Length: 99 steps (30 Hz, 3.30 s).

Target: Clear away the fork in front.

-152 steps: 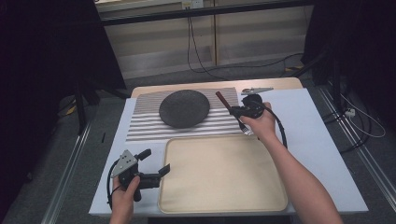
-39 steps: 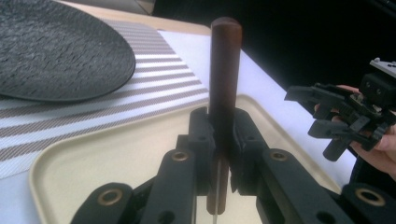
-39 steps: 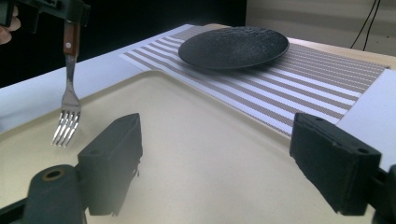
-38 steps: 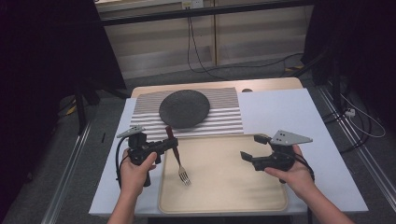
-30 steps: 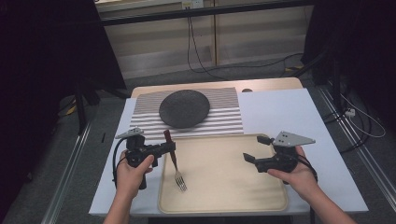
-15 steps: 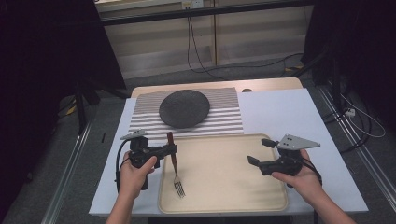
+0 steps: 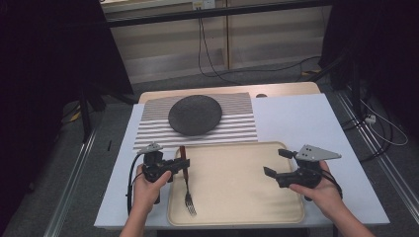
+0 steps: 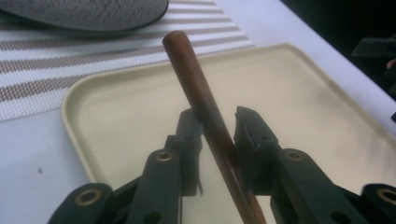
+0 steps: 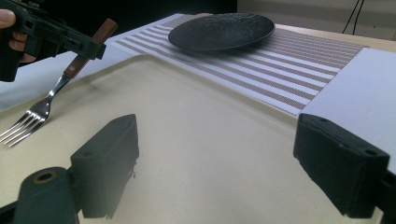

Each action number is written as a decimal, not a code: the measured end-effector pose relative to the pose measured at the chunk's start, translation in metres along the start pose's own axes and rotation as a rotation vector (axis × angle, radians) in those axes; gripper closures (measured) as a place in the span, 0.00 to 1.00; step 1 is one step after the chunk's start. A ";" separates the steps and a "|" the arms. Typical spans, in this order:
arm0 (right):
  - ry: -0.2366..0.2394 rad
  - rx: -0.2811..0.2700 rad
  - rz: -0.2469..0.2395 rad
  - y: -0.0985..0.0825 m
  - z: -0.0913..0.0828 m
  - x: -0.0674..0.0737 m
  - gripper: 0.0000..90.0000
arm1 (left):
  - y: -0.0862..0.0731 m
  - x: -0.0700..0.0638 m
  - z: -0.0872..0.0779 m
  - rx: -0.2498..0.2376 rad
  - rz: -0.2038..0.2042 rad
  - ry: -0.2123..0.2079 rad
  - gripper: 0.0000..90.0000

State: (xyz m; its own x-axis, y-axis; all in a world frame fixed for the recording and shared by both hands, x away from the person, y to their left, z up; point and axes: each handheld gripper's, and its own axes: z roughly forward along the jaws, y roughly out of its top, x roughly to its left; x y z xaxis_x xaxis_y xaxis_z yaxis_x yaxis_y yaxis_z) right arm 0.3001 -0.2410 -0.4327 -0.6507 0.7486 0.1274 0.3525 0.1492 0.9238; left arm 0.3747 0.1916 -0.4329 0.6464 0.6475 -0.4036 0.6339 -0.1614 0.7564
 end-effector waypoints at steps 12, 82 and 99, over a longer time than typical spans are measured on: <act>-0.001 -0.003 0.006 -0.002 -0.002 -0.001 0.16 | -0.006 0.006 0.007 0.016 -0.006 0.023 0.76; -0.019 -0.007 0.010 -0.007 -0.010 -0.004 0.15 | -0.017 0.020 0.018 0.054 -0.019 0.126 0.68; -0.038 0.003 0.014 -0.009 -0.015 -0.008 0.15 | -0.012 0.008 -0.002 -0.011 0.064 0.165 0.44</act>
State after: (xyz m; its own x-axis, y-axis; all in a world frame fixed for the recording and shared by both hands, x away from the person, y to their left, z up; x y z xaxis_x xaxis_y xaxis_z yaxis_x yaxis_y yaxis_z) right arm 0.2922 -0.2580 -0.4369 -0.6199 0.7743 0.1269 0.3635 0.1400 0.9210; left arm 0.3717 0.1999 -0.4439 0.6060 0.7500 -0.2652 0.5887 -0.1986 0.7836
